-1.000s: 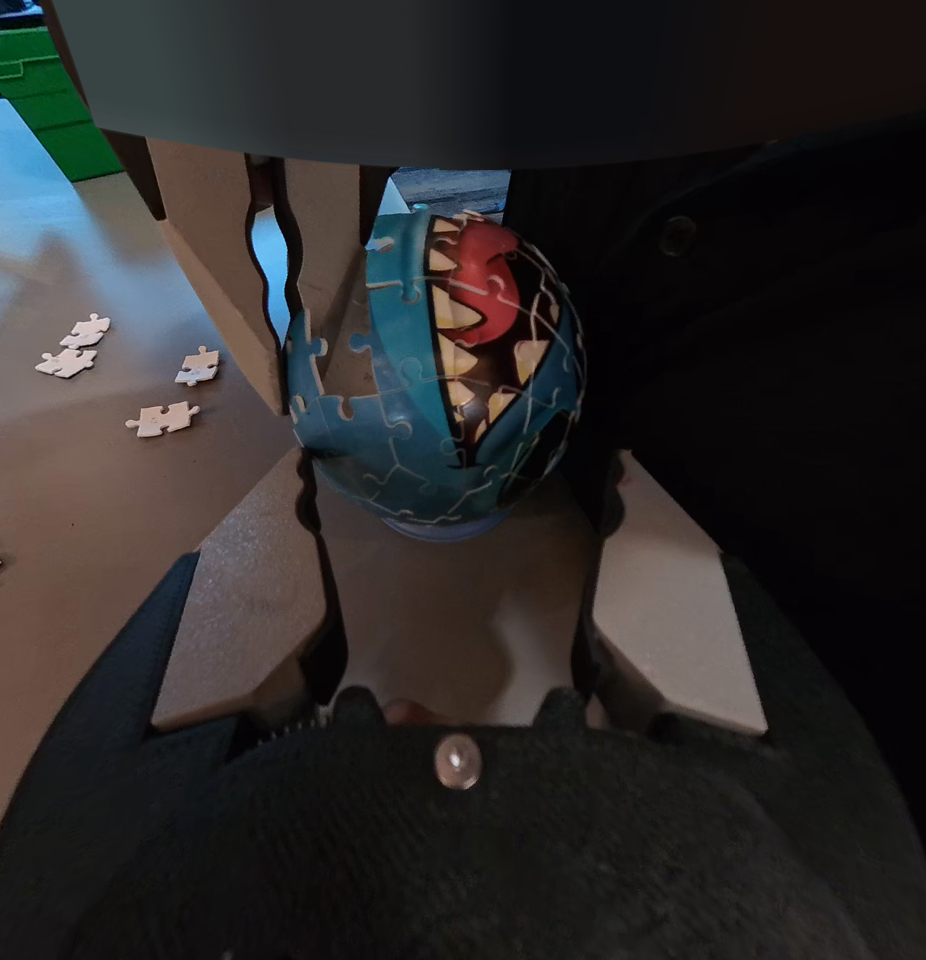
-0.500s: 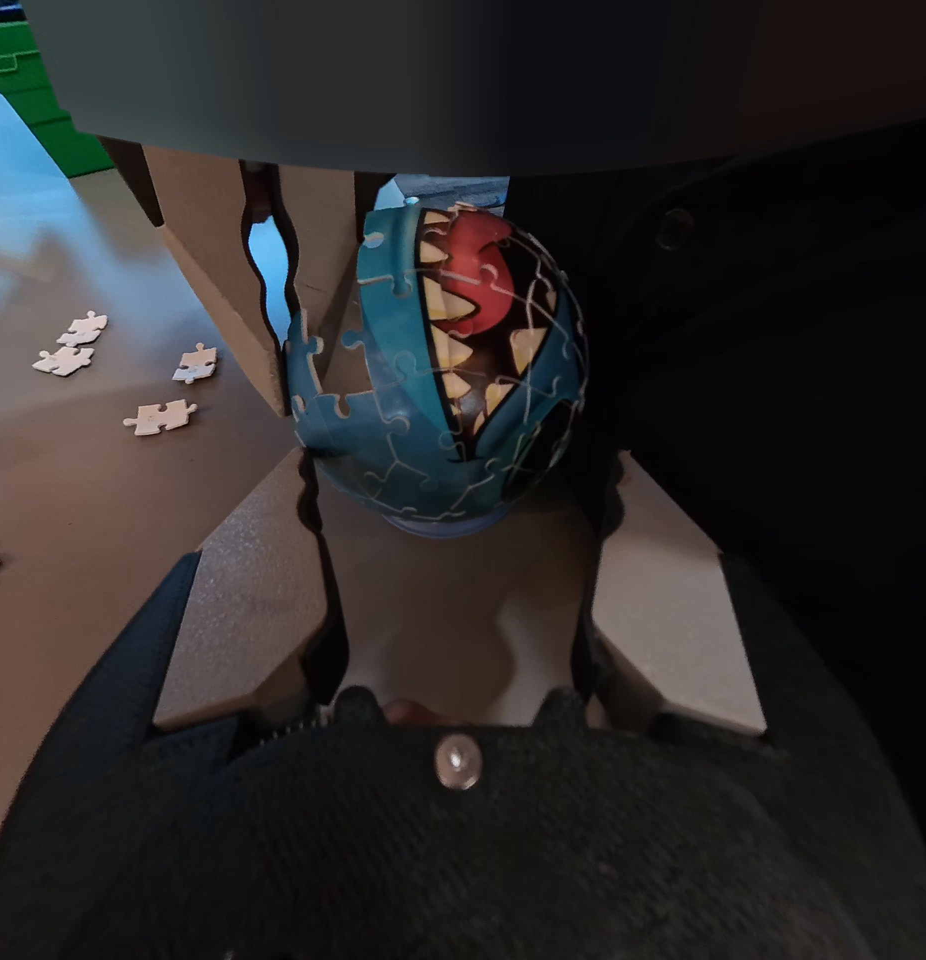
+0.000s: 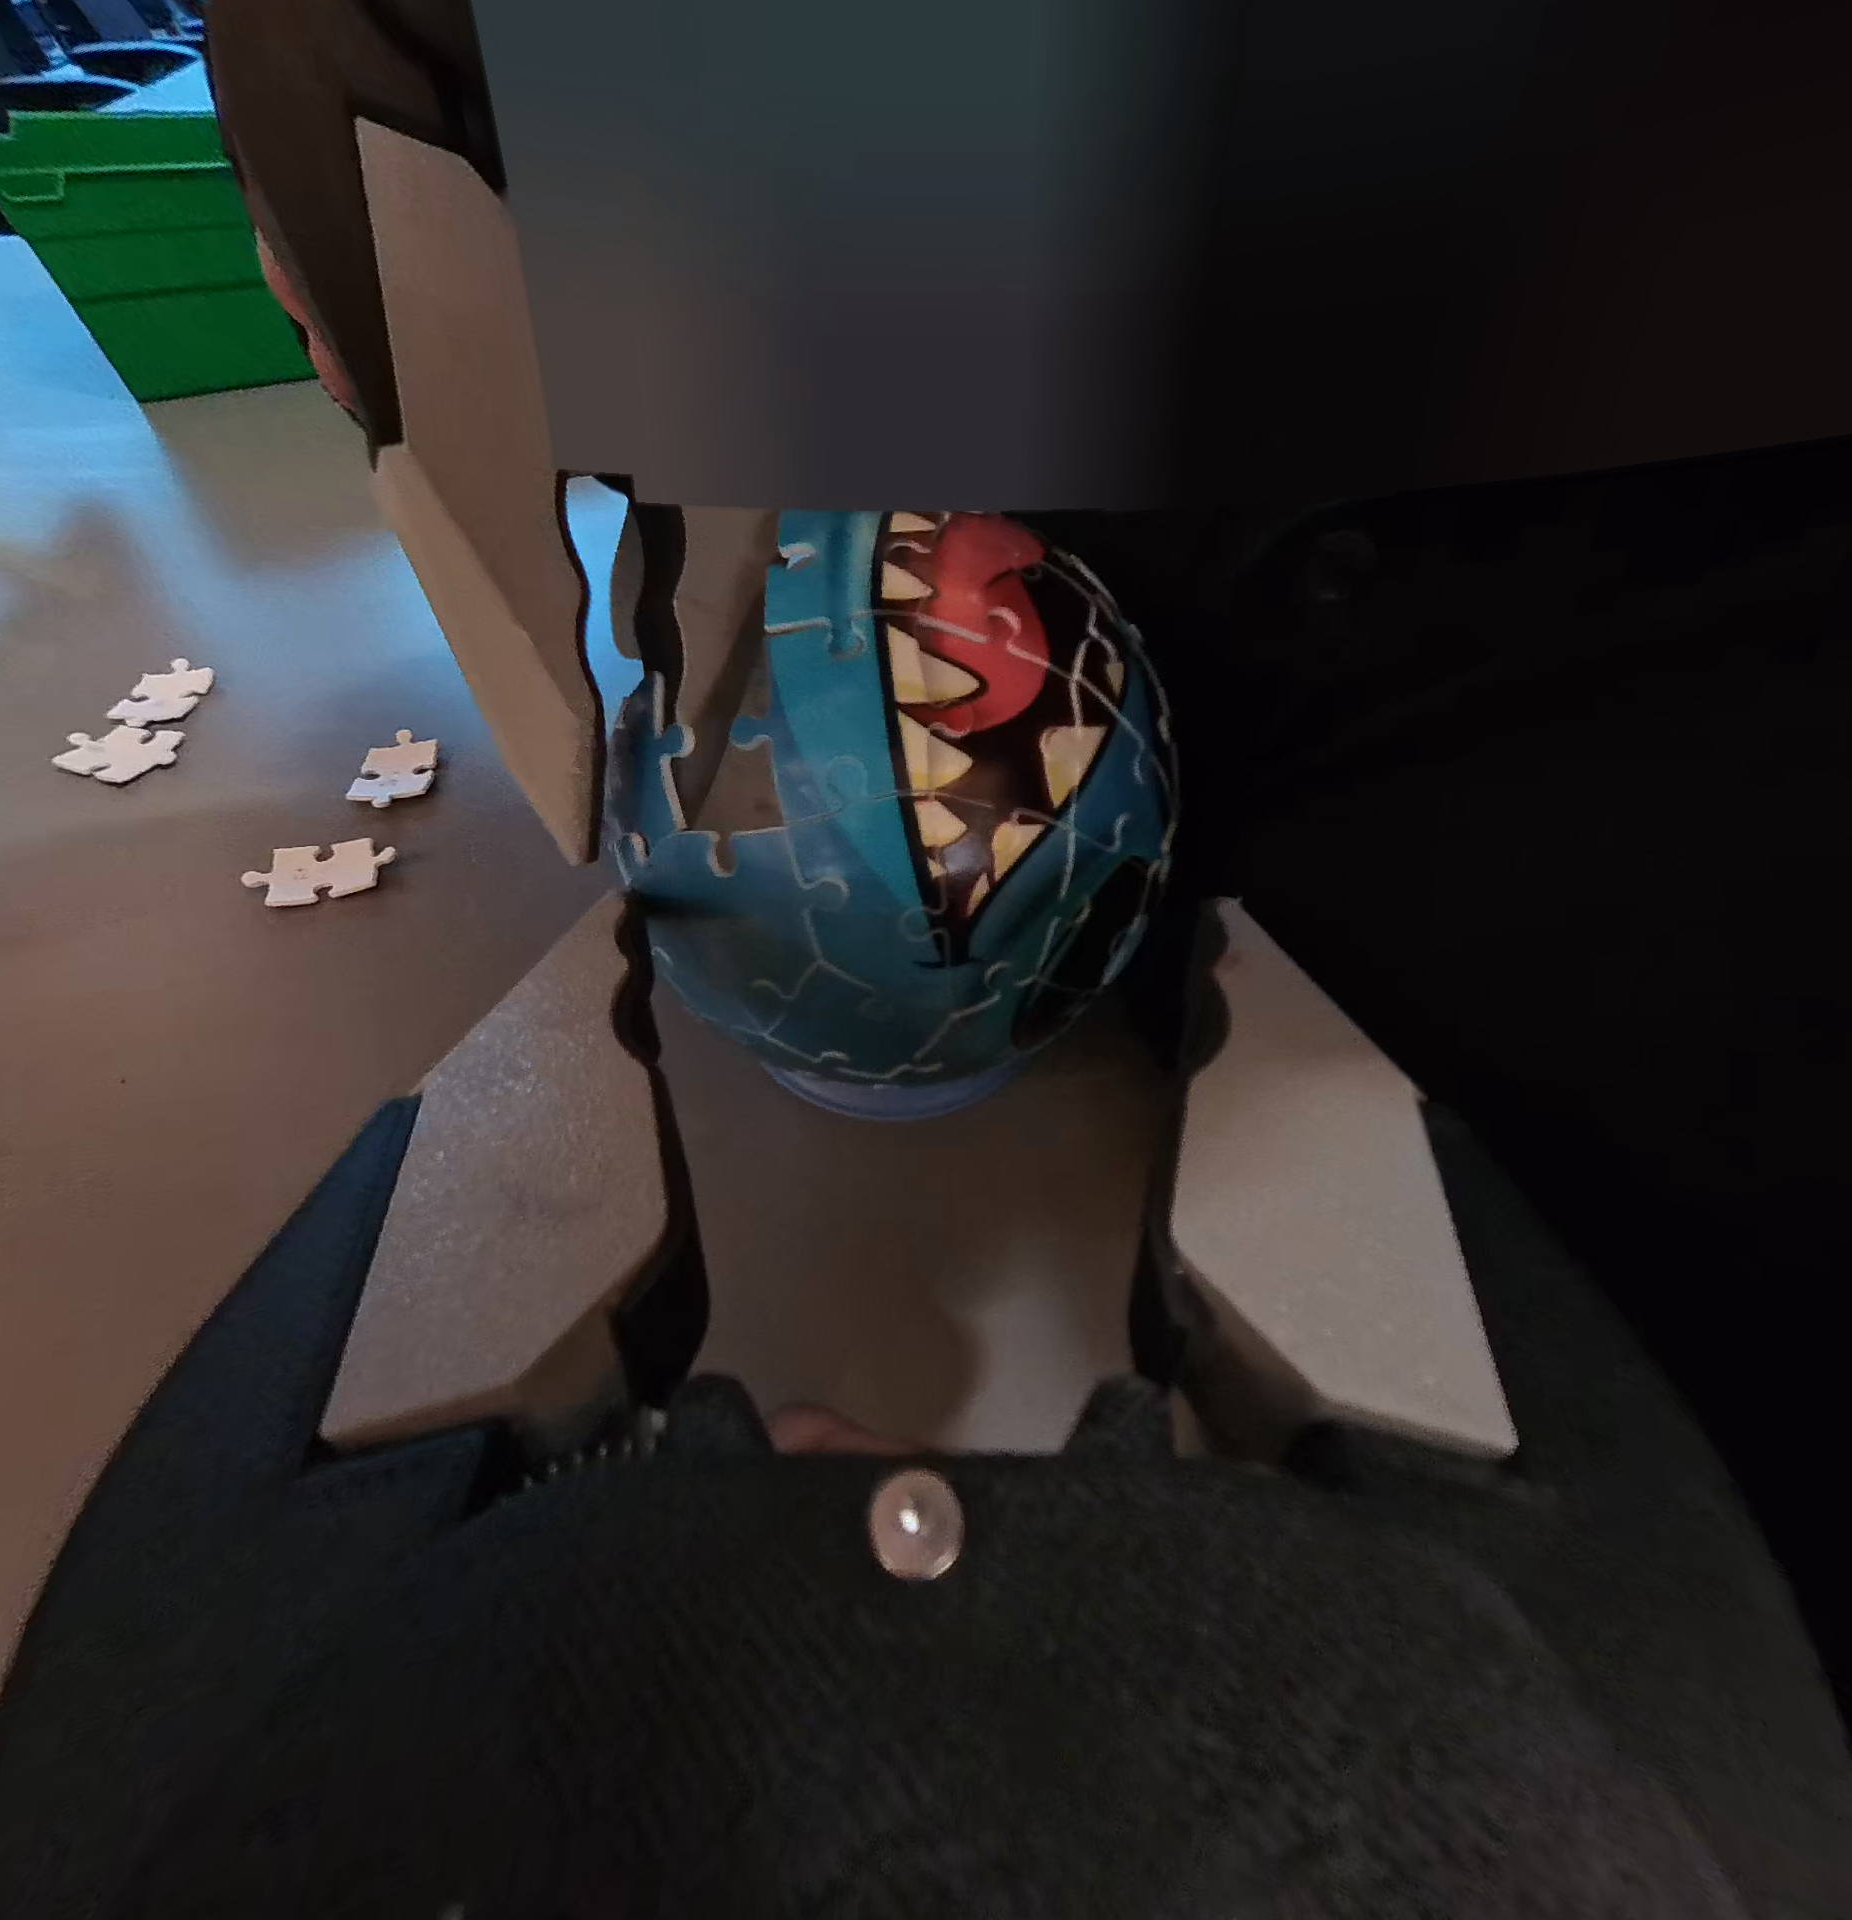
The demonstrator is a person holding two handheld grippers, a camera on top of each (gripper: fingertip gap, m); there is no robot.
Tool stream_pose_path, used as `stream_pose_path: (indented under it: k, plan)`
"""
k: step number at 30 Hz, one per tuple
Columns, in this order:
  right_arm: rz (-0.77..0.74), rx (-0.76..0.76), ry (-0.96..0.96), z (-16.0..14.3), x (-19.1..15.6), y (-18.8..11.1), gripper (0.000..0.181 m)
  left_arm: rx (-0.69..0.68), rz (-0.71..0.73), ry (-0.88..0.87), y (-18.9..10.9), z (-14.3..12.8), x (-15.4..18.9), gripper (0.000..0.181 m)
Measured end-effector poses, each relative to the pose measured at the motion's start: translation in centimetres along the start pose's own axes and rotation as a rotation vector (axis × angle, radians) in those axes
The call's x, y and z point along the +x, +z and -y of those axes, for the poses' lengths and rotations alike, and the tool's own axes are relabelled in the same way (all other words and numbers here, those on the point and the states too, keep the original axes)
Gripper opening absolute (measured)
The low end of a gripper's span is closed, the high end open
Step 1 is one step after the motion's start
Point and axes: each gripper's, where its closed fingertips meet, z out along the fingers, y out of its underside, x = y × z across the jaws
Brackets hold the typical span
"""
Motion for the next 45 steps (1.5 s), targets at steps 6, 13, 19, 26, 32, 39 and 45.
stream_pose_path:
  k: [6,13,19,26,32,39,45]
  plan:
    - [0.018,0.026,-0.044,0.0,-0.1,0.1,0.002,0.003,-0.006,-0.014,0.1,0.1,-0.1,0.107]
    - [0.011,0.032,-0.057,0.0,0.4,0.1,0.006,0.006,-0.009,-0.03,0.0,0.1,-0.3,0.109]
    - [-0.026,0.025,-0.102,0.0,0.3,0.1,0.004,0.003,-0.002,-0.028,0.0,0.1,-0.3,0.11]
    - [-0.1,0.01,-0.104,0.0,0.7,-0.3,0.014,0.0,-0.001,-0.023,0.1,0.1,-0.2,0.112]
    - [-0.111,0.004,-0.104,0.1,0.3,-0.7,0.004,0.009,0.002,-0.019,0.0,0.3,-0.2,0.11]
    - [-0.125,0.001,-0.087,0.2,0.1,-0.8,0.004,0.0,0.003,-0.012,0.0,0.1,-0.1,0.108]
    - [-0.137,0.005,-0.093,0.3,-0.1,-1.3,0.001,-0.001,0.003,-0.01,0.0,0.1,-0.1,0.108]
